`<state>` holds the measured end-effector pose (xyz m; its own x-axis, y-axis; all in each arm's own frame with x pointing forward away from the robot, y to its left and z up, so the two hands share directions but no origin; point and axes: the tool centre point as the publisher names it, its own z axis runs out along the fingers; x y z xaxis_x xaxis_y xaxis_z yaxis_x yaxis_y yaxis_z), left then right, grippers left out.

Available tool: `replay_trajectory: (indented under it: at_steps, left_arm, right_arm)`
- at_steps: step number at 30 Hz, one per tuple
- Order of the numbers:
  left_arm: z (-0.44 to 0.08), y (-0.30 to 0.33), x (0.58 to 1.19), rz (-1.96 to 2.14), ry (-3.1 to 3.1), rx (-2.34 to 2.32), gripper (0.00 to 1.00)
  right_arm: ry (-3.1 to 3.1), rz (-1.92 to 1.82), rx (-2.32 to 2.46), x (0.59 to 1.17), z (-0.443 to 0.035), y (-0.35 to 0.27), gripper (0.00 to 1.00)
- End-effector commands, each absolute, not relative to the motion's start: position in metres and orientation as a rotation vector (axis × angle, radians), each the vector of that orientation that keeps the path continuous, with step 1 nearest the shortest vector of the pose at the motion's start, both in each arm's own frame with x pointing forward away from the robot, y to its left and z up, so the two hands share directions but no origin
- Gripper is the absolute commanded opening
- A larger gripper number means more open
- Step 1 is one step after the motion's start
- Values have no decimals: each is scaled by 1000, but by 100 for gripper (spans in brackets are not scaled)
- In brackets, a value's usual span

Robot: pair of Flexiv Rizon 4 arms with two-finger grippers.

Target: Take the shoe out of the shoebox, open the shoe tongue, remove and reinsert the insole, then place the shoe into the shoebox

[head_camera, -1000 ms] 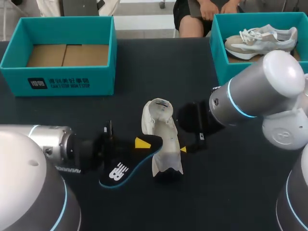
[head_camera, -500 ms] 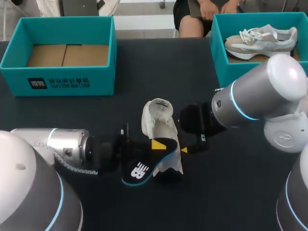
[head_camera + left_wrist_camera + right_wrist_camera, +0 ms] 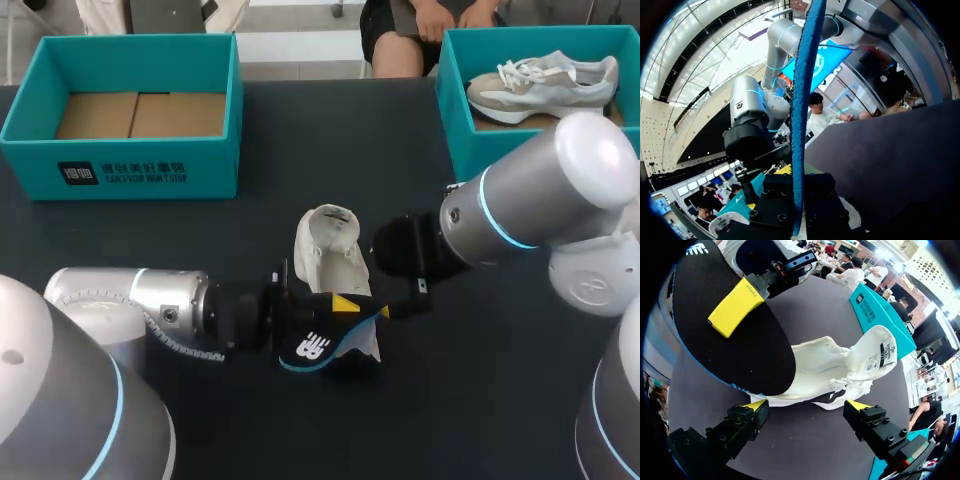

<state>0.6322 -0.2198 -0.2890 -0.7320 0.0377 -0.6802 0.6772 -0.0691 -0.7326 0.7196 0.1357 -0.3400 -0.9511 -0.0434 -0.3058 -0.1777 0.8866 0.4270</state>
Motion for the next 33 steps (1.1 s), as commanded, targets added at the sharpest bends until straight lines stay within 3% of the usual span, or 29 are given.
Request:
replay_trajectory:
  at_steps: [1,27,33]
  left_arm:
    - [-304,-226,640,-1870,1764,746,0]
    - [-357,-223,695,-1733,1909,655,0]
    - [-348,-220,693,-1736,1908,643,0]
  right_arm:
    - [2763,665,-164,719,-341,136,100]
    - [2763,665,-164,719,-341,136,100]
    - [2763,665,-164,719,-341,136,100]
